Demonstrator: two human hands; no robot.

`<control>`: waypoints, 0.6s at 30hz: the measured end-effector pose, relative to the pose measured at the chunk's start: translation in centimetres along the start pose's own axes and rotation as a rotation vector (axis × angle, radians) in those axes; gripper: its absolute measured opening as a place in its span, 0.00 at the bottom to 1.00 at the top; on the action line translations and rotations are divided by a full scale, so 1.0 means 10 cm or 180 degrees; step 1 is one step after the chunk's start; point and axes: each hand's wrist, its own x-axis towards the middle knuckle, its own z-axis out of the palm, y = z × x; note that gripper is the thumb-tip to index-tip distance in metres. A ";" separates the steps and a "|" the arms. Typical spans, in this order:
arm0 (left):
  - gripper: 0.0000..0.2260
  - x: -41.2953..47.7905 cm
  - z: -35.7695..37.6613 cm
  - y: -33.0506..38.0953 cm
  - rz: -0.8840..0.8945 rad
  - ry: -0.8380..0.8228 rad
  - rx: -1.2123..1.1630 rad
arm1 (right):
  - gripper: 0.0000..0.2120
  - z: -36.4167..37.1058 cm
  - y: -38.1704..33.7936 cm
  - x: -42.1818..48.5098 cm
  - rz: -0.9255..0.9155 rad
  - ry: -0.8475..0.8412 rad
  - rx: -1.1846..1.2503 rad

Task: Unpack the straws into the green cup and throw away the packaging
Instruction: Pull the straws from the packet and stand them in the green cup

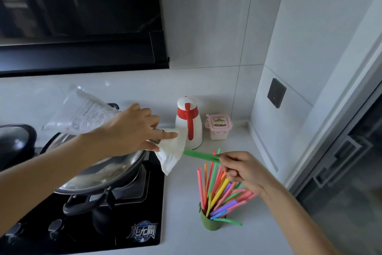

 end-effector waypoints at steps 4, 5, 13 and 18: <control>0.22 -0.25 0.30 0.10 -0.0548 -0.0065 -0.0414 | 0.09 -0.43 -0.14 -0.24 0.0077 0.0244 -0.0910; 0.24 -0.30 0.35 0.14 -0.0641 -0.0052 -0.0448 | 0.09 -0.55 -0.17 -0.28 0.0102 0.0343 -0.1009; 0.23 -0.57 0.63 0.38 -0.1110 -0.0125 -0.0638 | 0.08 -1.00 -0.50 -0.54 0.0159 0.0700 -0.3037; 0.26 -0.59 0.65 0.48 -0.1381 0.0104 -0.1043 | 0.10 -0.73 -0.56 -0.35 0.0027 0.0510 -0.4277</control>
